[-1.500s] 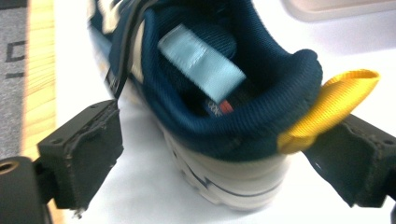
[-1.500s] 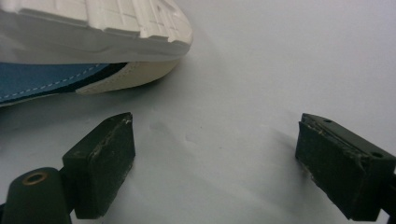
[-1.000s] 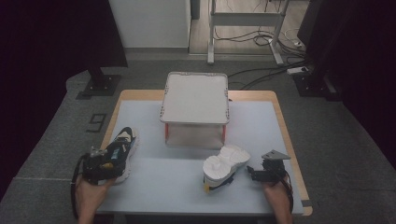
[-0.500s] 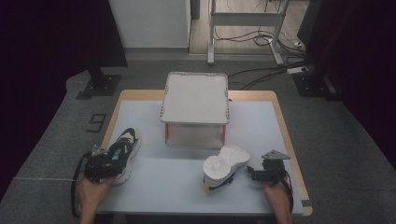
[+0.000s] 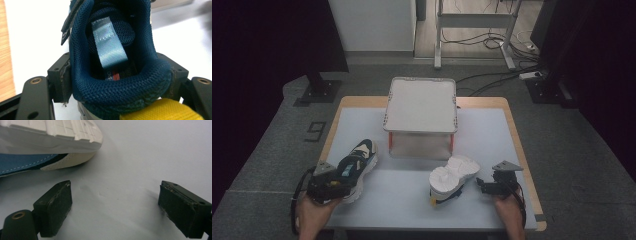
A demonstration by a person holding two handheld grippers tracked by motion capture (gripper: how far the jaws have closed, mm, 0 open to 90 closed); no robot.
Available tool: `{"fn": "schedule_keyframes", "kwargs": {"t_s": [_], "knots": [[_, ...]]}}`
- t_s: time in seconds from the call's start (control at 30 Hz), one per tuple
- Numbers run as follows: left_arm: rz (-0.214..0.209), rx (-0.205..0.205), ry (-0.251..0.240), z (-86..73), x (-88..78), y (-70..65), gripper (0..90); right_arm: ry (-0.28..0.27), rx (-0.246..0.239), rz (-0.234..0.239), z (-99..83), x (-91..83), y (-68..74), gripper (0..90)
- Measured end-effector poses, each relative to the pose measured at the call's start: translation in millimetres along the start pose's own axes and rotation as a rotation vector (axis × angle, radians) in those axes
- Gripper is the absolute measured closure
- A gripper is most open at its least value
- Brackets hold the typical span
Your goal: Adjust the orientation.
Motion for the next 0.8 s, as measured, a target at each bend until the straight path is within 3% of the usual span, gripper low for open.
{"fn": "schedule_keyframes", "kwargs": {"t_s": [0.1, 0.3, 0.57, 0.8], "knots": [[-0.034, 0.041, 0.004, 3.9, 1.9, -22.7, 26.4, 0.000, 0.000, 0.000, 0.0, 0.0, 0.0, 11.3], [-0.069, 0.081, 0.018, 15.5, 18.8, -48.9, 26.4, 0.000, 0.000, 0.000, 0.0, 0.0, 0.0, 11.3], [-0.048, 0.114, 0.018, 34.8, 43.7, -70.3, 26.4, -0.001, -0.001, -0.001, 0.0, 0.0, -0.1, 11.3], [-0.041, 0.110, 0.007, 57.4, 68.1, -84.4, 26.3, -0.001, -0.001, -0.001, 0.0, 0.0, -0.2, 11.3]]}}
Point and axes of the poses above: each handheld gripper's, and its own axes: x roughly forward along the jaws, z roughly out of its top, y roughly to its left, the point moved 10 cm from there along x, roughly forward along the jaws, and after that the axes turned 4 degrees about -x, right-handed, at the moved point
